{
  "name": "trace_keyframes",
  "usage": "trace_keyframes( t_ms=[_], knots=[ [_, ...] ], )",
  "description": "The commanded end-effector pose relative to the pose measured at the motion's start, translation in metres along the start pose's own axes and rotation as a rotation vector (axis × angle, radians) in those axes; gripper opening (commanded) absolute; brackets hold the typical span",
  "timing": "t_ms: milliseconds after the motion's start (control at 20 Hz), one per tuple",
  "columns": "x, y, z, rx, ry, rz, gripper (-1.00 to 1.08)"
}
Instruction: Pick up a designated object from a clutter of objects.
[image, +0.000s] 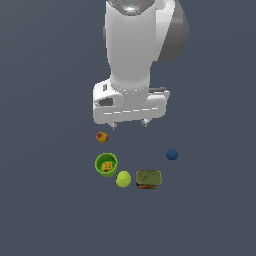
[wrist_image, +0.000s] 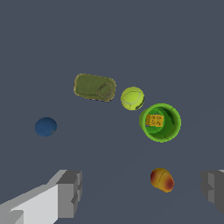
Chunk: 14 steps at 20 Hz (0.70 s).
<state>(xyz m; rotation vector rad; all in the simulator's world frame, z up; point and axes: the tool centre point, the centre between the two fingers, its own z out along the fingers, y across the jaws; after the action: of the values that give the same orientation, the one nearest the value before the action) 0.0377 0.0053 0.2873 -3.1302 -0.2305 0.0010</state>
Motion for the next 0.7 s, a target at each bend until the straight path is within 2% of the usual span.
trace_keyframes(
  t_ms=[0,650],
  knots=[
    [0.011,0.004,0.016,-0.001,-0.001,-0.032,1.00],
    [0.067,0.028,0.129,-0.004,-0.001,-0.236,1.00]
  ],
)
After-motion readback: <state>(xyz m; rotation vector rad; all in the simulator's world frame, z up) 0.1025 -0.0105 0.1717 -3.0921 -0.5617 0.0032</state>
